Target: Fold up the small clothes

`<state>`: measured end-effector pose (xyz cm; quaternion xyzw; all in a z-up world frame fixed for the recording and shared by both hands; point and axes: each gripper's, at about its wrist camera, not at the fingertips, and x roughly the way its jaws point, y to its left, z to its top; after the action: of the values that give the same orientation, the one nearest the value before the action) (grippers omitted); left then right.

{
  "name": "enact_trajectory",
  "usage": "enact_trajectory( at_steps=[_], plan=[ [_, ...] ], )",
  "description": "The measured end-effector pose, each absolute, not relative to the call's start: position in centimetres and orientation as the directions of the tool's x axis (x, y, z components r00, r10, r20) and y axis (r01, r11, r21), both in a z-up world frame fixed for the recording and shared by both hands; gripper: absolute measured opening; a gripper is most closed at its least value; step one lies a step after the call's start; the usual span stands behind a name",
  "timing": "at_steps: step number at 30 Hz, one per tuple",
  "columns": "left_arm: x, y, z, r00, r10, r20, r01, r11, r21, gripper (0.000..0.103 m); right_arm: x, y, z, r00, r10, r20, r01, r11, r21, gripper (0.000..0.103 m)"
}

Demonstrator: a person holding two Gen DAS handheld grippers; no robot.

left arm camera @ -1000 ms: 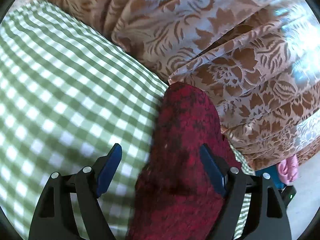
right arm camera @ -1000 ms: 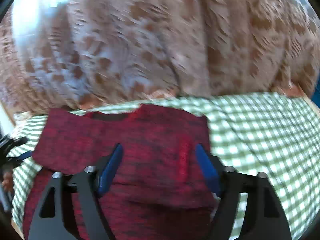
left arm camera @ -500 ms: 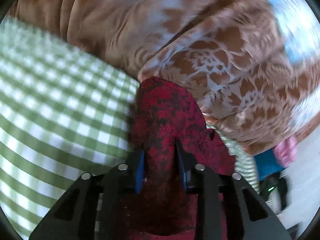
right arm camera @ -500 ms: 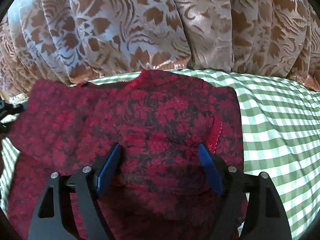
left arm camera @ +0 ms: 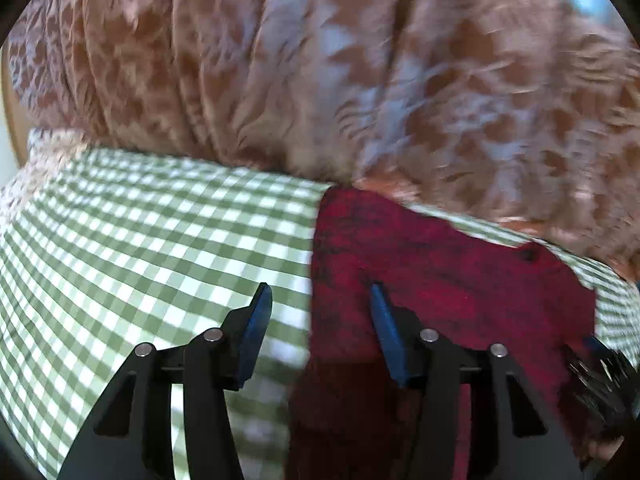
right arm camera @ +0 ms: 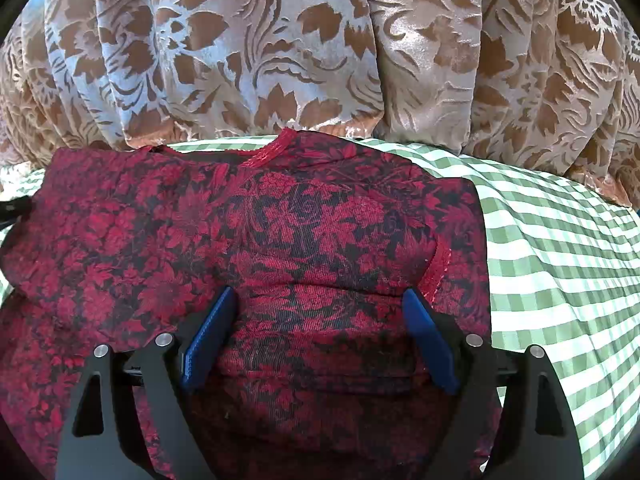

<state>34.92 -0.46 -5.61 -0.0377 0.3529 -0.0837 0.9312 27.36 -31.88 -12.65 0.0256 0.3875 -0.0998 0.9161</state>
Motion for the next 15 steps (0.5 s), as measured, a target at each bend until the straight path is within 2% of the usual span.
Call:
enact_trajectory(
  at_steps=[3, 7, 11, 15],
  plan=[
    [32.0, -2.3, -6.2, 0.730, -0.211, -0.650, 0.223, 0.973, -0.066, 0.049, 27.3, -31.9, -12.6, 0.681, -0.161, -0.715, 0.202, 0.979, -0.028, 0.084],
    [32.7, -4.1, -9.7, 0.686, -0.118, -0.718, 0.218, 0.975, 0.048, 0.051, 27.5, -31.9, -12.5, 0.680, -0.161, -0.715, 0.200, 0.979, -0.031, 0.084],
    [32.5, -4.4, -9.7, 0.701, -0.088, -0.708, 0.186, 0.981, 0.061, 0.051, 27.5, -31.9, -12.5, 0.680, -0.160, -0.716, 0.201, 0.979, -0.028, 0.084],
    [31.1, -3.4, -8.5, 0.715, -0.109, -0.690, 0.169, 0.985, 0.020, 0.050, 27.4, -31.8, -12.4, 0.682, -0.157, -0.714, 0.201, 0.979, -0.024, 0.084]
  ],
)
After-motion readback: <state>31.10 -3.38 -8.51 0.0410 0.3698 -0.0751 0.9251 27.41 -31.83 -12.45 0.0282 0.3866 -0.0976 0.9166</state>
